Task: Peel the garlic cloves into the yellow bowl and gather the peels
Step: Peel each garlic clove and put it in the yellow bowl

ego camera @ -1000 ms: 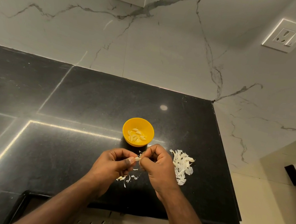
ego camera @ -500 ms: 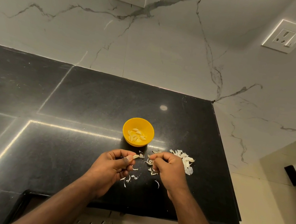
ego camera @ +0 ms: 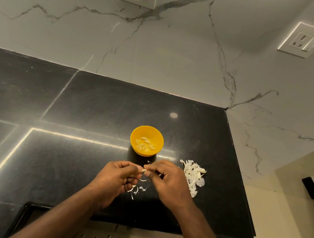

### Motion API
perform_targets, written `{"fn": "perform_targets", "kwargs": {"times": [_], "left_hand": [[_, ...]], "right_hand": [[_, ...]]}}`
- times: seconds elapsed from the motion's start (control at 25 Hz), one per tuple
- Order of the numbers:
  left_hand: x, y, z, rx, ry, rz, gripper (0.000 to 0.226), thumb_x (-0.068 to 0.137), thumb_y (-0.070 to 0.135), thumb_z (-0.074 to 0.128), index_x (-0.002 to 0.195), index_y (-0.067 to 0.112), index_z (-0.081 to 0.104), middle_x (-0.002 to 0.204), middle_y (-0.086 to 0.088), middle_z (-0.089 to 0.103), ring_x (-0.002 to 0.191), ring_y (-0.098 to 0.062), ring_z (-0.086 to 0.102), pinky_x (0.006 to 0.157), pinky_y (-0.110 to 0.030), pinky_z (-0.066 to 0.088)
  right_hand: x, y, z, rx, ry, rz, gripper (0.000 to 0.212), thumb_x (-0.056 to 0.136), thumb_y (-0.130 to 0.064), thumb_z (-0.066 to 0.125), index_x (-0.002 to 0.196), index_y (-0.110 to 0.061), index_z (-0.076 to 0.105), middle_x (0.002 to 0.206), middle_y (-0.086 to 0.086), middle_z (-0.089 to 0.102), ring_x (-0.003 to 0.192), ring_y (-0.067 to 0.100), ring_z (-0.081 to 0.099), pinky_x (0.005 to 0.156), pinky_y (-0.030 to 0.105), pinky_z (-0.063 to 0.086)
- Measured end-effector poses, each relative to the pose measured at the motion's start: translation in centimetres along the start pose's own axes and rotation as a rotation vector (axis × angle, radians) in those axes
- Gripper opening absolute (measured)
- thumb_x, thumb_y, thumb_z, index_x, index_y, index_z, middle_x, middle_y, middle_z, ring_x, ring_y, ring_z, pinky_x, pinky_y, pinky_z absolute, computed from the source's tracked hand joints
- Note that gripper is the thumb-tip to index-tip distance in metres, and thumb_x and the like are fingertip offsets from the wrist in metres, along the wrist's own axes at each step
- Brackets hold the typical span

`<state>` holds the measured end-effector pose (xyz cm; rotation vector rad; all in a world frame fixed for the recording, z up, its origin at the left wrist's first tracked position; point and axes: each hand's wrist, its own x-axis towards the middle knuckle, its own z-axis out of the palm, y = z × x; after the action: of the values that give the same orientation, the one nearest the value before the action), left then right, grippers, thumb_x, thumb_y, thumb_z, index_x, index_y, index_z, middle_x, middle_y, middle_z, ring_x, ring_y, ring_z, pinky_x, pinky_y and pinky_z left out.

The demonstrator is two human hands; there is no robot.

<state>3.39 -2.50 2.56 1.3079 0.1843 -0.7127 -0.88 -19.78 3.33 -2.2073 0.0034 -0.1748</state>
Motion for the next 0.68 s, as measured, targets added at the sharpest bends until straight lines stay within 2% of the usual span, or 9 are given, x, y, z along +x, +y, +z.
{"fn": "perform_targets", "kwargs": {"times": [0.08, 0.16, 0.28, 0.36, 0.48, 0.56, 0.68], "left_hand": [[-0.2, 0.1, 0.0, -0.024, -0.032, 0.026, 0.021, 0.095, 0.018, 0.065, 0.102, -0.001, 0.073, 0.080, -0.011, 0.068, 0.067, -0.013, 0.059, 0.061, -0.023, 0.047], [-0.3, 0.0, -0.3, -0.028, -0.059, 0.074, 0.027, 0.085, 0.023, 0.072, 0.102, 0.002, 0.075, 0.087, -0.014, 0.071, 0.076, -0.019, 0.062, 0.073, -0.031, 0.052], [-0.1, -0.4, -0.6, 0.156, -0.012, 0.184, 0.017, 0.081, 0.021, 0.077, 0.096, 0.011, 0.078, 0.095, -0.014, 0.076, 0.089, -0.028, 0.069, 0.090, -0.046, 0.056], [0.0, -0.5, -0.6, 0.270, 0.025, 0.249, 0.009, 0.088, 0.011, 0.074, 0.096, 0.011, 0.077, 0.090, -0.010, 0.077, 0.088, -0.024, 0.072, 0.087, -0.044, 0.058], [0.1, -0.5, -0.5, 0.374, 0.031, 0.327, 0.011, 0.089, 0.004, 0.071, 0.094, 0.012, 0.077, 0.086, -0.005, 0.078, 0.081, -0.017, 0.072, 0.077, -0.033, 0.060], [0.2, -0.4, -0.6, 0.398, 0.030, 0.348, 0.013, 0.088, 0.002, 0.071, 0.092, 0.014, 0.077, 0.084, -0.004, 0.077, 0.077, -0.014, 0.071, 0.070, -0.025, 0.058], [0.3, -0.6, -0.8, 0.394, 0.016, 0.357, 0.014, 0.088, 0.001, 0.071, 0.091, 0.014, 0.077, 0.084, -0.004, 0.077, 0.077, -0.013, 0.071, 0.069, -0.024, 0.055]], "right_hand": [[-0.1, -0.3, 0.2, -0.015, 0.033, 0.043, 0.012, 0.088, -0.019, 0.075, 0.098, -0.023, 0.079, 0.090, -0.016, 0.071, 0.089, 0.001, 0.064, 0.073, 0.012, 0.047], [-0.3, -0.7, 0.2, 0.058, 0.046, 0.117, 0.007, 0.089, -0.023, 0.074, 0.092, -0.026, 0.079, 0.086, -0.015, 0.073, 0.086, 0.002, 0.065, 0.074, 0.017, 0.051], [-0.3, -1.1, 0.3, 0.214, 0.020, 0.231, 0.009, 0.087, -0.020, 0.074, 0.083, -0.026, 0.078, 0.077, -0.010, 0.073, 0.076, 0.005, 0.067, 0.071, 0.024, 0.055], [-0.2, -1.2, 0.5, 0.316, 0.013, 0.311, 0.012, 0.086, -0.014, 0.073, 0.077, -0.021, 0.078, 0.069, -0.001, 0.071, 0.067, 0.009, 0.063, 0.064, 0.027, 0.053], [-0.1, -1.3, 0.5, 0.469, -0.017, 0.437, 0.015, 0.085, -0.006, 0.070, 0.074, -0.014, 0.077, 0.064, 0.011, 0.066, 0.063, 0.017, 0.059, 0.060, 0.029, 0.049], [0.0, -1.5, 0.2, 0.569, -0.057, 0.519, 0.011, 0.085, -0.004, 0.070, 0.077, -0.009, 0.076, 0.065, 0.011, 0.065, 0.062, 0.017, 0.059, 0.057, 0.026, 0.047], [0.2, -1.8, -0.2, 0.685, -0.099, 0.643, 0.005, 0.084, -0.003, 0.070, 0.081, -0.004, 0.073, 0.068, 0.010, 0.065, 0.059, 0.016, 0.060, 0.055, 0.024, 0.047]]}}
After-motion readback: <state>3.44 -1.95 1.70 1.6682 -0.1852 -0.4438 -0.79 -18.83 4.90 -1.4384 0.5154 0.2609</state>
